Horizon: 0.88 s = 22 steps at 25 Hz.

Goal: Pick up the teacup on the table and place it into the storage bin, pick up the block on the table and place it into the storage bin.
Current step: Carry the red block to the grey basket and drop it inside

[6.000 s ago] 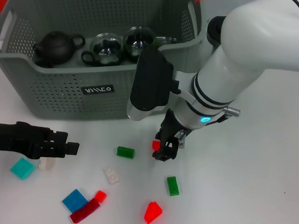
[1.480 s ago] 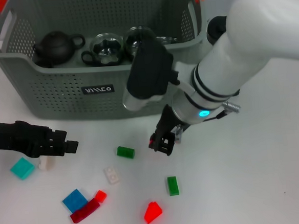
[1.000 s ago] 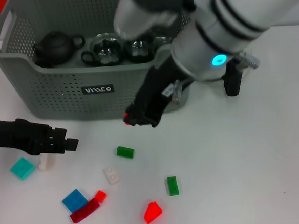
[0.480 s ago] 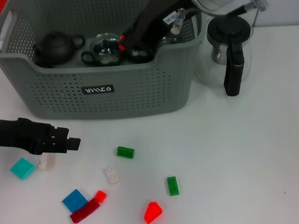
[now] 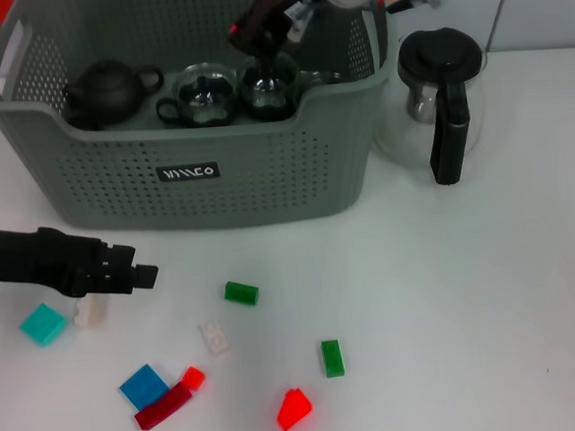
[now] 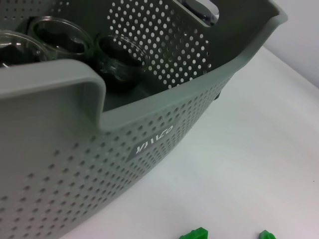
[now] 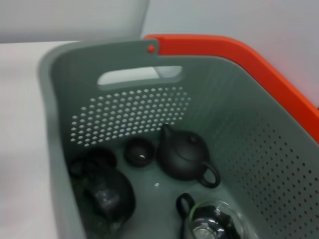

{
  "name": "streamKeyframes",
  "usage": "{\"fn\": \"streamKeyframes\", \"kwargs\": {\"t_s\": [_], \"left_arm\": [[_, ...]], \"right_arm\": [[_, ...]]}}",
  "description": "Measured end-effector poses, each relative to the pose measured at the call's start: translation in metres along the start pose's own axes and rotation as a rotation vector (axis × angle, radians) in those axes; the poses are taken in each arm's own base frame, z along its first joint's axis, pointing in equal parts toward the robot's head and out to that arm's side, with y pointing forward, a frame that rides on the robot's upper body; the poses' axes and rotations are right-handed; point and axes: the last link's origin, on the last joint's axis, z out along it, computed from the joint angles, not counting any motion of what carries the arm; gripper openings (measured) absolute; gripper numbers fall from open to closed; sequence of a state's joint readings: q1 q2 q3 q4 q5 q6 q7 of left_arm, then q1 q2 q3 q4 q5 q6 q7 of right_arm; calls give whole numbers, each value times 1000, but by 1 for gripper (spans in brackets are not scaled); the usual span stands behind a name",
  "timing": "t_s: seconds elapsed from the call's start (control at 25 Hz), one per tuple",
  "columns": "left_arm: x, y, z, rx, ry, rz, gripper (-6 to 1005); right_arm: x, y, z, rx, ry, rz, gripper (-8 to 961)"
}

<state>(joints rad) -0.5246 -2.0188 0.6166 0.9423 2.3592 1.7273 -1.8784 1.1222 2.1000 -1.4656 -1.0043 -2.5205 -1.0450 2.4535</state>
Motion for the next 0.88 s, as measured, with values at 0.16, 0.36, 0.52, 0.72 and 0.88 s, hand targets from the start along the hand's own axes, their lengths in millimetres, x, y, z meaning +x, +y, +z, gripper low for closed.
{"fn": "streamKeyframes", "kwargs": {"t_s": [0.16,0.36,0.52,0.72,0.88], "left_arm": [[-2,-1,1,3,2,-6,567],[-3,-2,2,10,4,-8,567],[-2,-2,2,11,4,-6,567],[-1,-2,3,10,5,-3,567],[-1,-2,3,9,5,-4,567]], "right_arm": [[1,-6,16,32,17,9,163],[10,-11,32,68,84,0,169],[16,-14,36,75,101,12,173],[24,-17,37,79,114,31,178],[32,-18,40,84,130,42,183]]}}
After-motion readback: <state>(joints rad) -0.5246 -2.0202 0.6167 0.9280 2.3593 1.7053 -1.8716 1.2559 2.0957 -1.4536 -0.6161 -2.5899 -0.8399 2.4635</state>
